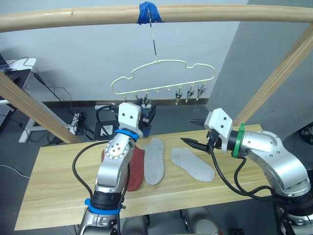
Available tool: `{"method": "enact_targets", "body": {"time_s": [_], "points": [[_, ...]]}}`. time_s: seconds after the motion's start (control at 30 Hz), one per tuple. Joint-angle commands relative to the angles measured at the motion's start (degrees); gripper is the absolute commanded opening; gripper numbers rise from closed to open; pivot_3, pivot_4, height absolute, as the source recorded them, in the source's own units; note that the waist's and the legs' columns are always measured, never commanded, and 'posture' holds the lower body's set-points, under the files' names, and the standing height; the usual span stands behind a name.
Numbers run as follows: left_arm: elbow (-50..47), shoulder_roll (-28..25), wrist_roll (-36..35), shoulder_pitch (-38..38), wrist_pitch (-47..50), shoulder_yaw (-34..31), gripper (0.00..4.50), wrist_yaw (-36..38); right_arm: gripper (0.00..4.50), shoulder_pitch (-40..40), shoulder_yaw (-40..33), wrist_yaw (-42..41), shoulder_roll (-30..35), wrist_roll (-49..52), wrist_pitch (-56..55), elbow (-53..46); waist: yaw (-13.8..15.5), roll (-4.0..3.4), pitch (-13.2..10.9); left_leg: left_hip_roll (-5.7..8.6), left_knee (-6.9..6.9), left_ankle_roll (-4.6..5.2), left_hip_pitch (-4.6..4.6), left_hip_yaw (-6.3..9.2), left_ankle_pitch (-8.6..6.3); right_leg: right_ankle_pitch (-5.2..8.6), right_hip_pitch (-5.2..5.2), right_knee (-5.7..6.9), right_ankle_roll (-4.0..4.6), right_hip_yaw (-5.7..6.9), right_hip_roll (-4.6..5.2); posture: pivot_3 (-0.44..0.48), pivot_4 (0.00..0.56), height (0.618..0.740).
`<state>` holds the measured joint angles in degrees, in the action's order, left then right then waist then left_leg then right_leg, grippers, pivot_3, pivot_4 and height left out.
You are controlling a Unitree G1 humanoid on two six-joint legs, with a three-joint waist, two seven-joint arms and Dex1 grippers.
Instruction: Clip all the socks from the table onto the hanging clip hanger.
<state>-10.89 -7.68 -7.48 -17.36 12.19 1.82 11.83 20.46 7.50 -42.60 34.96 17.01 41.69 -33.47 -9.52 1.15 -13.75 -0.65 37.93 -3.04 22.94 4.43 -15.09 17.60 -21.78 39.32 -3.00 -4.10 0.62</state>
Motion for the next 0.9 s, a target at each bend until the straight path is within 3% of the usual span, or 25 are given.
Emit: {"method": "enact_targets", "body": {"time_s": [0.03, 0.6, 0.9], "points": [[-1.72, -0.08, 1.20, -0.16, -1.73, 0.31, 1.88, -0.30, 3.45, 0.19, -1.79, 0.46, 0.63, 1.11, -0.38, -2.33, 0.00, 0.00, 0.00, 0.00, 0.00, 0.00, 0.00, 0.00, 0.00, 0.00, 0.00, -0.01, 0.00, 0.00, 0.00, -0.264, 0.226, 0.740], [-7.78, 1.74, 4.15, 6.34, -1.41, 2.97, 1.88, -1.53, 3.45, -1.18, -2.19, 0.50, 1.80, 2.31, -0.87, -2.62, 0.04, 0.00, 0.00, -0.02, -0.04, 0.01, 0.03, 0.02, -0.01, -0.01, 0.05, -0.23, -0.01, -0.01, 0.01, -0.262, 0.227, 0.740], [-2.61, 3.29, 5.49, 4.37, -1.79, 1.64, 1.88, -4.89, 3.45, -1.21, -2.53, 0.50, 2.35, 3.31, -0.56, -2.94, 0.07, 0.01, -0.01, 0.00, -0.03, 0.02, 0.02, -0.02, -0.01, -0.01, 0.07, -0.22, -0.02, 0.00, -0.02, -0.268, 0.231, 0.740]]}}
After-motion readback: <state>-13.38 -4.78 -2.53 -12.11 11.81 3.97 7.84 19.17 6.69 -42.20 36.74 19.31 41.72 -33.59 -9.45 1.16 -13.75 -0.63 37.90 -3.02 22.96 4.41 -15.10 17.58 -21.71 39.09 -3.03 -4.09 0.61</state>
